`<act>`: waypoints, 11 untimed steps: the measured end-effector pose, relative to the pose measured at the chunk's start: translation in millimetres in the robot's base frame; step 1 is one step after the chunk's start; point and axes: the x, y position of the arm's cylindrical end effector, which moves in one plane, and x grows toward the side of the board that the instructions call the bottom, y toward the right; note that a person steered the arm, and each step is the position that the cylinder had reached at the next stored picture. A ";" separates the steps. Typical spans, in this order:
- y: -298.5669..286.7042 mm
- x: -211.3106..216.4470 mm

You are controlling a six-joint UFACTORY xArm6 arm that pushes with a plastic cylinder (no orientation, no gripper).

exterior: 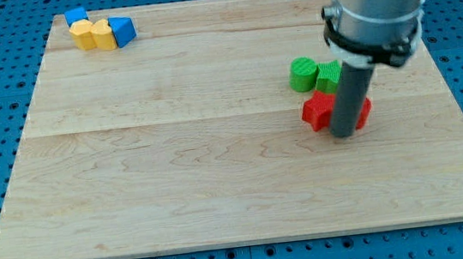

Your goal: Place the red blocks close to the green star

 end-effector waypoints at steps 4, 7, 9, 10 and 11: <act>-38.5 28.9; 30.8 -29.2; -72.7 60.0; -52.2 -1.5; -48.3 -9.0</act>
